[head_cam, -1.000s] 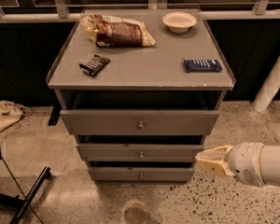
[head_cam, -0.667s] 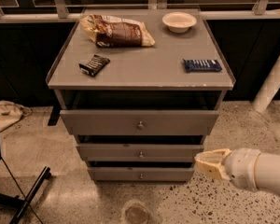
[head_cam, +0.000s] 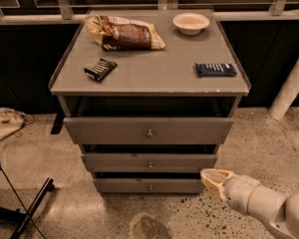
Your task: Open middle drawer
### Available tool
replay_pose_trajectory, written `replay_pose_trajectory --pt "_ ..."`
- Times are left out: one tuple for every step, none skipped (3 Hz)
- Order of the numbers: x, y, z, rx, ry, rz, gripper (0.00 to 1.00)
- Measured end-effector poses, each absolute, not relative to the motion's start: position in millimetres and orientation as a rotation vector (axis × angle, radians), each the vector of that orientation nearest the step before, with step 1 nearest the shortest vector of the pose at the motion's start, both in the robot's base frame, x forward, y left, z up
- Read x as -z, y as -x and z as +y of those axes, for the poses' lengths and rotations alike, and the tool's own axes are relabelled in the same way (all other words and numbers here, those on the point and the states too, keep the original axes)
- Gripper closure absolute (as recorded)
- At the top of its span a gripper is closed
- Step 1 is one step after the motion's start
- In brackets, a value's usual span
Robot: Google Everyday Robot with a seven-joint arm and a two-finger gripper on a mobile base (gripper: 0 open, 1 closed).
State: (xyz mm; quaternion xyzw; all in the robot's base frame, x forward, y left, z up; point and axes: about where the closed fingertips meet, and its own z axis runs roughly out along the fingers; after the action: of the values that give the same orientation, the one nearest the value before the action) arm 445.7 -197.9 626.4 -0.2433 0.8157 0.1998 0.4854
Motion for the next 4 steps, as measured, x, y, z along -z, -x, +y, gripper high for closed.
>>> replay_pose_trajectory --pt "-593 -468 -202 -0.469 0.534 1.972 1.00" --pt "-556 -486 -209 -0.453 0.478 2.013 1.00" --pt "-547 -490 -210 -0.451 0.466 2.025 1.00" --pt "-539 -495 -208 -0.448 0.435 2.020 1.00"
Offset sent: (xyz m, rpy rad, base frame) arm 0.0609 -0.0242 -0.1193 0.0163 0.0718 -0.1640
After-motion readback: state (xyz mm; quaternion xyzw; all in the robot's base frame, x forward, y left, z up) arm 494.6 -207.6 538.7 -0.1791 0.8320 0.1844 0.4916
